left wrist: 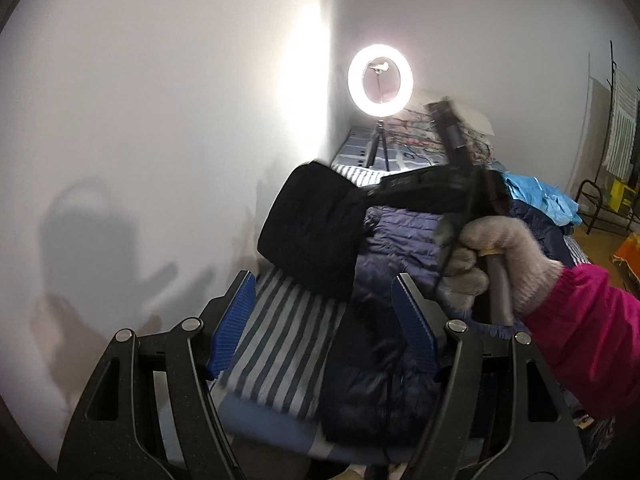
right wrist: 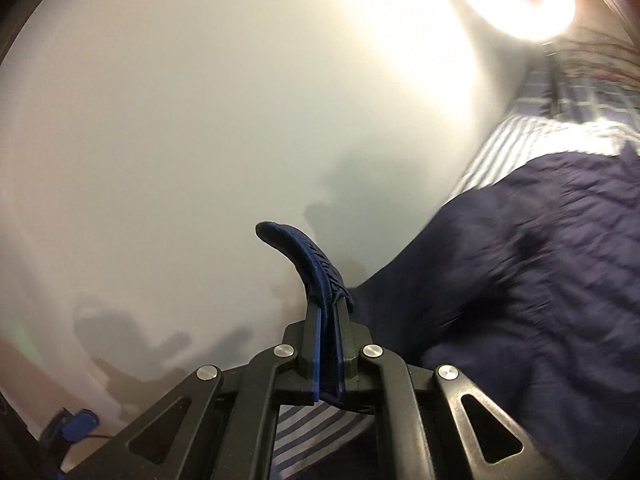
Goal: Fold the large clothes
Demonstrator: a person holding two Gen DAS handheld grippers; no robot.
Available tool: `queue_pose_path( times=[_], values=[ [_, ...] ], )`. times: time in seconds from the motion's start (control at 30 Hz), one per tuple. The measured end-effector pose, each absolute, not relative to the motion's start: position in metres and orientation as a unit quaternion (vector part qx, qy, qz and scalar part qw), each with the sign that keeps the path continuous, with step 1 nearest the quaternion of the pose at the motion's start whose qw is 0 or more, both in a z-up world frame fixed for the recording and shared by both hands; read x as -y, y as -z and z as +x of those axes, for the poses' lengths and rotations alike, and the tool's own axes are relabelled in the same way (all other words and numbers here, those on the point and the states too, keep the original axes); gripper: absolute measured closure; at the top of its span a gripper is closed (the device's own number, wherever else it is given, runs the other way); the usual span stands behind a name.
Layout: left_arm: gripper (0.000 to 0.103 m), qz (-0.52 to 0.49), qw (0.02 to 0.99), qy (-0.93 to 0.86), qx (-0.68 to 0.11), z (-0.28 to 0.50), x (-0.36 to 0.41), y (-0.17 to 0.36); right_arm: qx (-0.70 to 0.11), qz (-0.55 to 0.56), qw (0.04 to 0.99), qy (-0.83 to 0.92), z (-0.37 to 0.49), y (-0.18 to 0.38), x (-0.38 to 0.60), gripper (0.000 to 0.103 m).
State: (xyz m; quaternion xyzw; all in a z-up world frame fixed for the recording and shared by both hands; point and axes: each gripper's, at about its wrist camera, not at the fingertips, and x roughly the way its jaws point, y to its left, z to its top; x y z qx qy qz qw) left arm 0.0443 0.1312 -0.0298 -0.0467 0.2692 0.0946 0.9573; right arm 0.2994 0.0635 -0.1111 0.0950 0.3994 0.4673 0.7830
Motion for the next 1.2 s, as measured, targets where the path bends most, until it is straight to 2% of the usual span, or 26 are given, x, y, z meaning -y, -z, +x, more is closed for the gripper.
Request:
queue_pose_path(
  times=[0.37, 0.5, 0.63, 0.87, 1.03, 1.2],
  values=[
    [0.03, -0.097, 0.944, -0.09, -0.302, 0.187, -0.143, 0.018, -0.354, 0.138, 0.864, -0.33, 0.393, 0.068, 0.07, 0.1],
    [0.03, -0.105, 0.938, -0.096, -0.317, 0.216, -0.152, 0.033, -0.358, 0.132, 0.882, -0.277, 0.405, 0.082, 0.126, 0.1],
    [0.03, -0.165, 0.913, -0.075, -0.365, 0.24, -0.163, 0.054, -0.364, 0.14, 0.888, -0.242, 0.408, 0.095, 0.177, 0.1],
    [0.031, -0.158, 0.903, -0.097, -0.387, 0.263, -0.16, 0.066, -0.358, 0.212, 0.896, -0.154, 0.428, 0.114, 0.254, 0.1],
    [0.031, -0.132, 0.905, -0.09, -0.395, 0.287, -0.13, 0.067, -0.354, 0.189, 0.909, -0.112, 0.437, 0.118, 0.284, 0.1],
    [0.031, -0.109, 0.905, -0.085, -0.401, 0.3, -0.112, 0.069, -0.39, 0.177, 0.899, -0.096, 0.444, 0.154, 0.295, 0.1]
  ],
)
